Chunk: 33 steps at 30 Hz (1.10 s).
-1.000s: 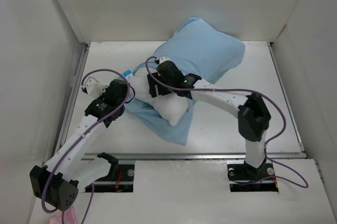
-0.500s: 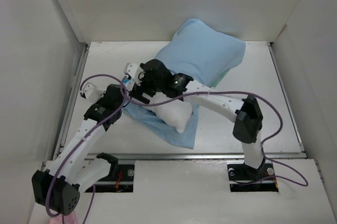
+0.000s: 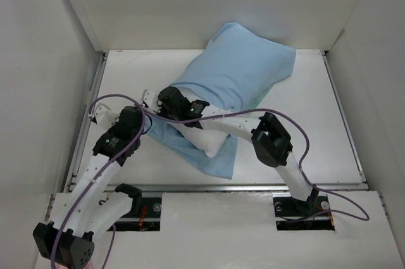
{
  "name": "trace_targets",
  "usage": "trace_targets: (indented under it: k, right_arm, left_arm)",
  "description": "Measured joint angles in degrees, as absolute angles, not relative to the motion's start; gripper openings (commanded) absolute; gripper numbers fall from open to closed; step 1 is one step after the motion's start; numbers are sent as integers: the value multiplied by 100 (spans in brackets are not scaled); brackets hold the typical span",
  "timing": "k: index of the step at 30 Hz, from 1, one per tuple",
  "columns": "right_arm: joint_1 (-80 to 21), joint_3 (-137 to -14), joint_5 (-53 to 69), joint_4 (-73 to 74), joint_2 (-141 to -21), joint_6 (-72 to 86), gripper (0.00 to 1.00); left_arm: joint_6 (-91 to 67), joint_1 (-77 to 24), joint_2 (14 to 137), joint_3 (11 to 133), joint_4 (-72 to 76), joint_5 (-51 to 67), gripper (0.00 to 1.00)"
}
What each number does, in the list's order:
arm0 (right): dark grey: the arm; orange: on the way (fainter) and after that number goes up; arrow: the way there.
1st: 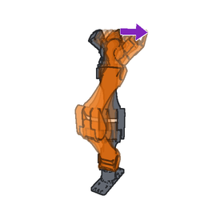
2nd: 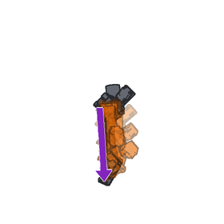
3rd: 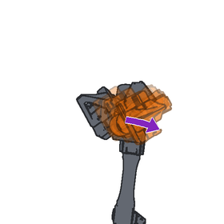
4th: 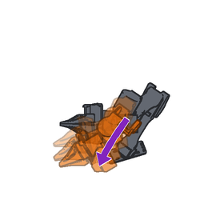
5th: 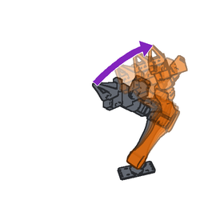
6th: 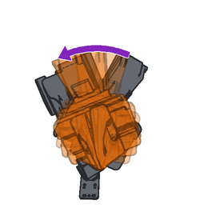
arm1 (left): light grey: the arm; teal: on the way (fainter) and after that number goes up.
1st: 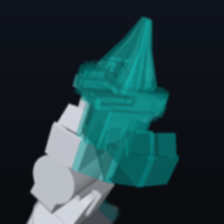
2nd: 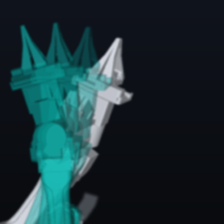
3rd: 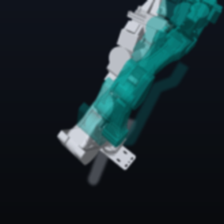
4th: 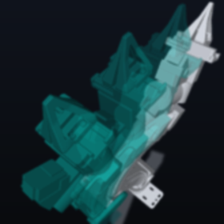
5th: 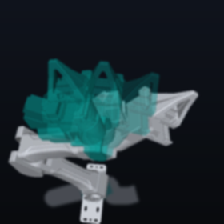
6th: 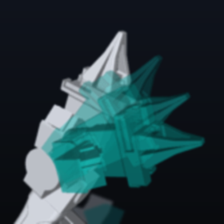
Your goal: Put the pillow into the pillowcase
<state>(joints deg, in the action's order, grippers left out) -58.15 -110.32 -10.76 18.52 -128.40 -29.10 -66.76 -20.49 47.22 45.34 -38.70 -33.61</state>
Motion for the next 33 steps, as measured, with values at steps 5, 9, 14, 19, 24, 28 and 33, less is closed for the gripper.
trace_targets:
  k: [5, 9, 14, 19, 24, 28, 33]
  right_arm:
    - [-5819, -10398, -1291, 1273, -12411, -2724, 0]
    - [-5808, -10125, -1293, 1245, -11876, -2405, 0]
    - [-5618, -10003, -1260, 1251, -11190, -1822, 0]
    - [-5308, -10001, -963, 1240, -10868, -1177, 0]
    - [-5216, -10108, -773, 1435, -10851, -799, 0]
    - [-5181, -10475, -709, 1763, -10971, -580, 0]
    - [-4939, -10855, -305, 1988, -11063, -200, 0]
  left_arm:
    - [-6401, -2051, 4624, 4477, -3715, -3098, 40]
    - [-5975, -2051, 4678, 4128, -3114, -2571, 45]
    - [-5631, -2051, 5192, 3693, -2145, -1767, 45]
    - [-5439, -2069, 5784, 3511, -1378, -1317, 48]
    - [-5068, -2521, 6355, 3505, -578, -1166, 59]
    - [-4858, -3183, 6906, 3710, -475, -1500, 65]
    - [-5022, -3548, 8012, 4486, -1061, -2351, 66]
